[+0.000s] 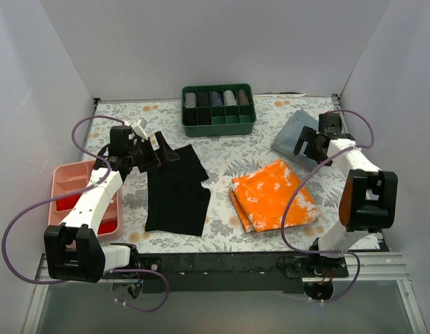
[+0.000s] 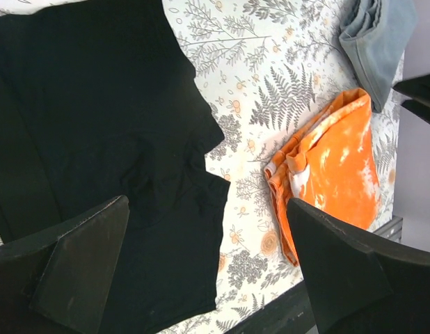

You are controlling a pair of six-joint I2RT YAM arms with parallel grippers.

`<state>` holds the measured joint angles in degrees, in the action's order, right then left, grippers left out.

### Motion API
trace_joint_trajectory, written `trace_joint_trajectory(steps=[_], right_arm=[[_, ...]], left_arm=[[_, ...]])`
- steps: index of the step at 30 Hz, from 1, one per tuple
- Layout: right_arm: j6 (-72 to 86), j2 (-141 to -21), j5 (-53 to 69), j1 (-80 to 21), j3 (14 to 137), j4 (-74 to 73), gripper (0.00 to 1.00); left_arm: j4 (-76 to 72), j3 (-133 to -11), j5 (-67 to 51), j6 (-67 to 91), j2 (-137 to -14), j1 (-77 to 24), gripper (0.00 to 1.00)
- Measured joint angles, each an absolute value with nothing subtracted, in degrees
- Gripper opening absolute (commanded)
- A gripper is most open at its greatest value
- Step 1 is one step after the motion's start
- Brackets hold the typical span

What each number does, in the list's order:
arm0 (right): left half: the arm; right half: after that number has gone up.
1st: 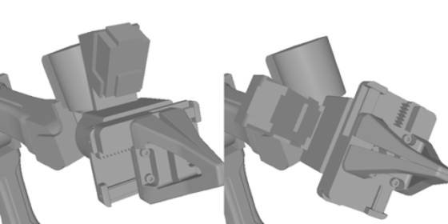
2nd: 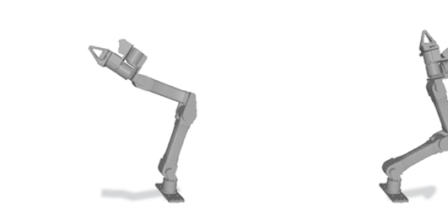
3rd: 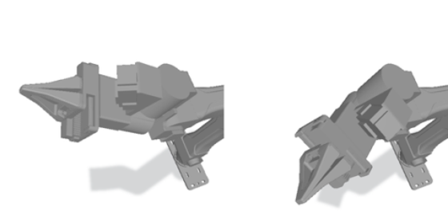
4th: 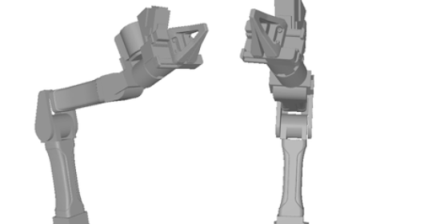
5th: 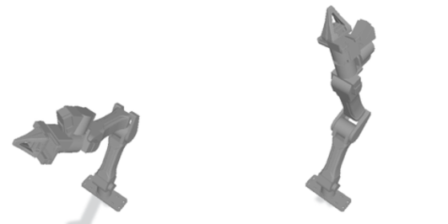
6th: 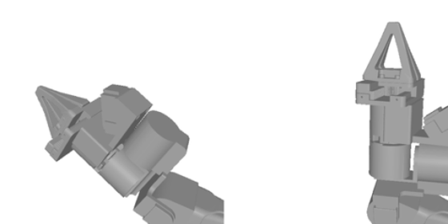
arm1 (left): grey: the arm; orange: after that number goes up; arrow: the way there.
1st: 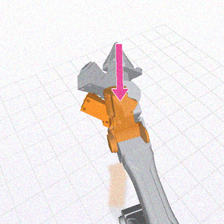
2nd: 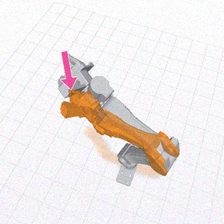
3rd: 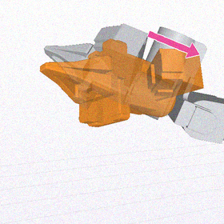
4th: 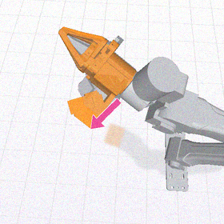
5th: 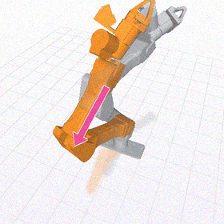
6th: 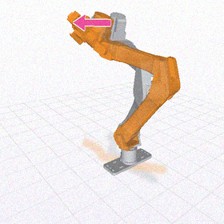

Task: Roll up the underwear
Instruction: Move the storage box to the center of the board.

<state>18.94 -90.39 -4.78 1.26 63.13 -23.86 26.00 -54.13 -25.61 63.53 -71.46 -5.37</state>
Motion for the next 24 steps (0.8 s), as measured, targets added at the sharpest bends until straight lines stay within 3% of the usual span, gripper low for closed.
trace_joint_trajectory(steps=[13, 24], right_arm=[[11.64, -115.94, -6.07, 1.85, 84.82, -28.62, 0.98], [-3.6, -124.55, -6.26, 1.56, 97.01, -31.46, 0.99]], left_arm=[[25.65, -53.91, -26.46, 63.46, -70.72, -5.37, 0.98], [26.3, -53.93, -27.33, 62.13, -70.72, -5.37, 0.98]])
